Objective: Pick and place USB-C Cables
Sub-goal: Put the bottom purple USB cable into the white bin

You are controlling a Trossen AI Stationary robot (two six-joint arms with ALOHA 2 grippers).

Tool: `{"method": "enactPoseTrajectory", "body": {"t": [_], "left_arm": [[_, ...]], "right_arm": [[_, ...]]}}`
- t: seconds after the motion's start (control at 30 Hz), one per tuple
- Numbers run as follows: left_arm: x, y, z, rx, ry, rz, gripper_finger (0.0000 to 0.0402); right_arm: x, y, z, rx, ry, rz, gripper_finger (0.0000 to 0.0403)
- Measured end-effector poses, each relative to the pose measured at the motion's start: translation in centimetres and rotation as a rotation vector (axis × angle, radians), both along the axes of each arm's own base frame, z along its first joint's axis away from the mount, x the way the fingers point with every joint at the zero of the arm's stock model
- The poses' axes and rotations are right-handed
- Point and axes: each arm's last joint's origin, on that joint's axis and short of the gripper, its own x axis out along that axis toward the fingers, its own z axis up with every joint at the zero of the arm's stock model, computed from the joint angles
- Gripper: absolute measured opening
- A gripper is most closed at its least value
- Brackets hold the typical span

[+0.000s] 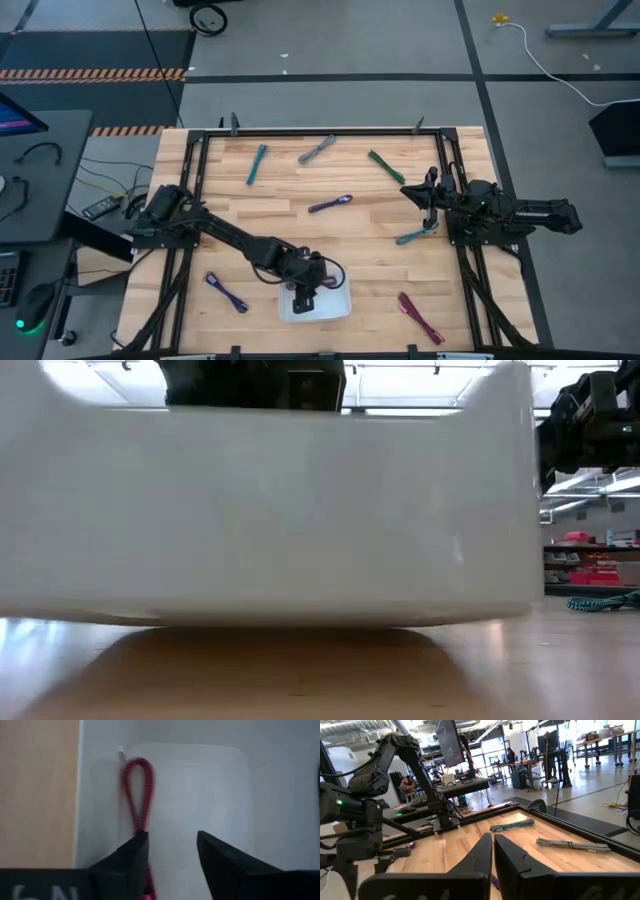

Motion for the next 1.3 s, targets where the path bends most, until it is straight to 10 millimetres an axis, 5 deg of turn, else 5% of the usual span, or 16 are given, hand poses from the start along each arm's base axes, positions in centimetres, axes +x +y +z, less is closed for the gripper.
{"method": "enactPoseTrajectory", "body": {"t": [0.2, 0.43, 0.6, 0.77, 1.0, 1.17, 1.3], "left_arm": [[0.7, -1.2, 6.3, 0.028, -0.199, -0.053, 0.0192], [-2.5, -5.3, 11.9, 0.374, -0.493, 0.018, 0.0157], [-5.9, -7.8, 9.1, 0.560, -0.547, 0.279, 0.0139], [-8.6, -8.7, 5.2, 0.460, -0.585, 0.476, 0.0129], [-10.1, -8.6, 2.5, 0.481, -0.794, 0.660, 0.0114], [-9.0, -7.1, 0.9, 0.381, -0.791, 0.492, 0.0089], [-8.0, -5.8, 1.8, 0.189, -0.973, 0.236, 0.0060]], "right_arm": [[0.0, 0.0, 0.0, 0.000, 0.000, 0.000, 0.0025], [0.0, 0.0, 0.0, 0.000, 0.000, 0.001, 0.0025], [0.0, 0.0, 0.0, 0.000, -0.007, 0.000, 0.0025], [0.0, 0.0, 0.1, -0.001, -0.011, 0.000, 0.0025], [0.0, 0.0, 0.1, -0.001, -0.014, 0.000, 0.0025], [0.0, 0.0, 0.1, -0.001, -0.014, 0.000, 0.0025], [0.0, 0.0, 0.1, -0.001, -0.014, 0.000, 0.0025]]}}
